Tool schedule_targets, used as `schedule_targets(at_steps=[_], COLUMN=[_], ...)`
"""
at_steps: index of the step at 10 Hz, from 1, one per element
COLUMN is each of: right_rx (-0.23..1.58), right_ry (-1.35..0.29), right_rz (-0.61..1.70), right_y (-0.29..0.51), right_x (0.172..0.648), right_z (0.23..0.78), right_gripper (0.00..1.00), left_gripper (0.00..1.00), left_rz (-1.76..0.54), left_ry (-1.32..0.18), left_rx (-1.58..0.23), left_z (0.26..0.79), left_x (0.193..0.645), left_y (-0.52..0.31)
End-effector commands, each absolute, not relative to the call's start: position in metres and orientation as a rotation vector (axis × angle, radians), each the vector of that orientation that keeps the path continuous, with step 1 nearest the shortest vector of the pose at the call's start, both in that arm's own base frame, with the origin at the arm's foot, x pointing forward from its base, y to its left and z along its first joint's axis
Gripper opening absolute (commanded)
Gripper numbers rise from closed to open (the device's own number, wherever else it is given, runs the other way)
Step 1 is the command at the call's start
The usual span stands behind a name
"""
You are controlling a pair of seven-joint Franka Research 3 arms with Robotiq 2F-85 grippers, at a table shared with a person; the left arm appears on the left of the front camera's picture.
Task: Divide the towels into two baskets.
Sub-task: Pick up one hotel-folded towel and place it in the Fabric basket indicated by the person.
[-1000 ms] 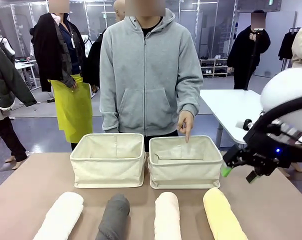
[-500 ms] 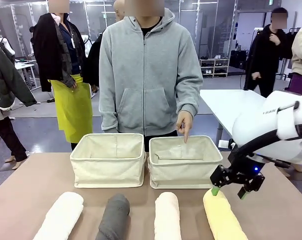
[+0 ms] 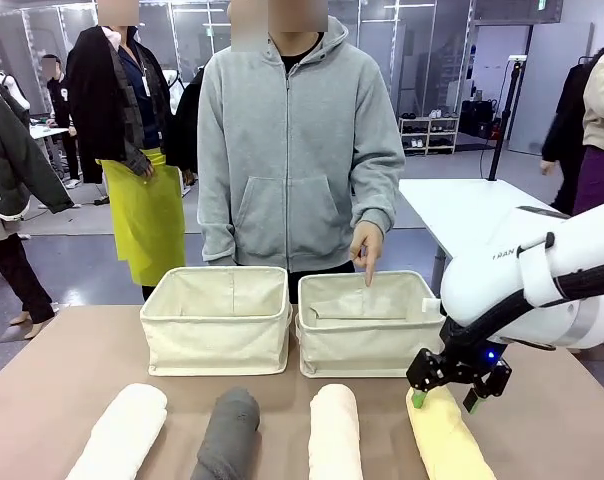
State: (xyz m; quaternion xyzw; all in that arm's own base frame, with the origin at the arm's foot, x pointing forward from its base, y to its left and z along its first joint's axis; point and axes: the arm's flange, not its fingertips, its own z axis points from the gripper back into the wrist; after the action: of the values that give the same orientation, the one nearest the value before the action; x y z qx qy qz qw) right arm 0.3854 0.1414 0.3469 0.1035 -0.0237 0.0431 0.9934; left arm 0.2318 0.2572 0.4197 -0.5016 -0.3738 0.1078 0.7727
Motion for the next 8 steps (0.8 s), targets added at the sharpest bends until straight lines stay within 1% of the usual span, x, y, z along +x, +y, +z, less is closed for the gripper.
schedule_targets(at_steps=[1,5,8], right_rx=[0.162,0.175,0.184], right_ry=[-0.041,-0.021,-0.006], right_rz=[0.077,0.117,0.131], right_y=[0.15,0.159,0.157], right_x=[0.387,0.385,0.383], right_z=[0.342,0.317,0.31], right_gripper=[1.0,1.0,0.72], left_gripper=[1.0,1.0,1.0], left_rz=[0.229,0.229,0.229], left_ry=[-0.816,-0.816,-0.816], left_rx=[-1.097,-1.097,-1.097], left_z=[0.421,0.421,0.421], left_x=[0.231,0.231,0.231], left_y=[0.258,0.258,0.258])
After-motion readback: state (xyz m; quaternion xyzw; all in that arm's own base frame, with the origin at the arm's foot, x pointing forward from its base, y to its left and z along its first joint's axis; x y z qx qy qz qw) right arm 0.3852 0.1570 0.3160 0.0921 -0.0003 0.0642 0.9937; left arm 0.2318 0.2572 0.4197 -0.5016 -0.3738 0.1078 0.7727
